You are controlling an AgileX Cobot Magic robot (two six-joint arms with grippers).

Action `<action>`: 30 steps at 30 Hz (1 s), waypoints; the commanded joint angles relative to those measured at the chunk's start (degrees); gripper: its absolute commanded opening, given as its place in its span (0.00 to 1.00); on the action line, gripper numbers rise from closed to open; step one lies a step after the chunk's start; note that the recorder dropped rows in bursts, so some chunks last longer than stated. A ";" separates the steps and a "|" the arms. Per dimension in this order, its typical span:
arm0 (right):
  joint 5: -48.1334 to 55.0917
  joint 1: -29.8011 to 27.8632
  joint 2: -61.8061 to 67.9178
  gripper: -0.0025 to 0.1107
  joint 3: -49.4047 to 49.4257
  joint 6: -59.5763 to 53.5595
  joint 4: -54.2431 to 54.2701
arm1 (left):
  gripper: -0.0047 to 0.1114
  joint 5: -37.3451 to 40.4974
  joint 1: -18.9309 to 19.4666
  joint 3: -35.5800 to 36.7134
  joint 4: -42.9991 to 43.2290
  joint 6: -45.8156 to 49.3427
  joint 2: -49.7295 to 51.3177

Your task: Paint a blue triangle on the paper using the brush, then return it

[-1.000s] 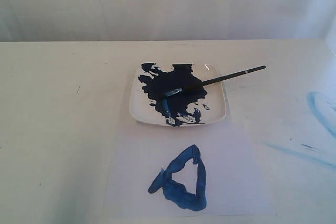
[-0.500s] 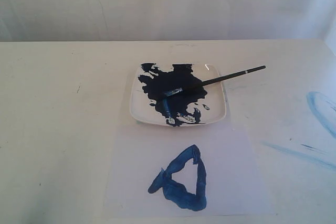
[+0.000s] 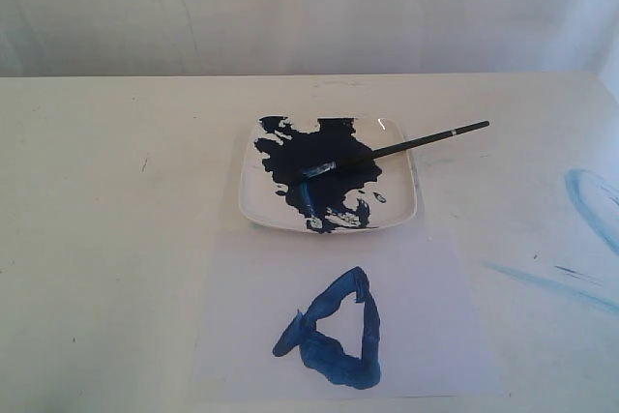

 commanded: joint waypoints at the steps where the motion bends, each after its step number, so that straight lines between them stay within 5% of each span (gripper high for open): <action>1: -0.72 0.15 -0.37 0.02 0.13 -0.11 0.04 | 0.04 1.17 0.24 0.26 -0.30 0.88 -0.29; 10: -0.72 0.15 -0.37 0.02 0.13 -0.11 0.04 | 0.04 -1.64 0.24 0.26 0.60 0.63 -0.56; 14: -0.72 0.15 -0.37 0.02 0.13 -0.11 0.04 | 0.04 3.93 0.24 0.26 0.34 0.63 -3.93; 30: -0.72 0.15 -0.37 0.02 0.13 -0.11 0.04 | 0.04 8.54 12.12 0.26 -0.09 -3.45 -9.66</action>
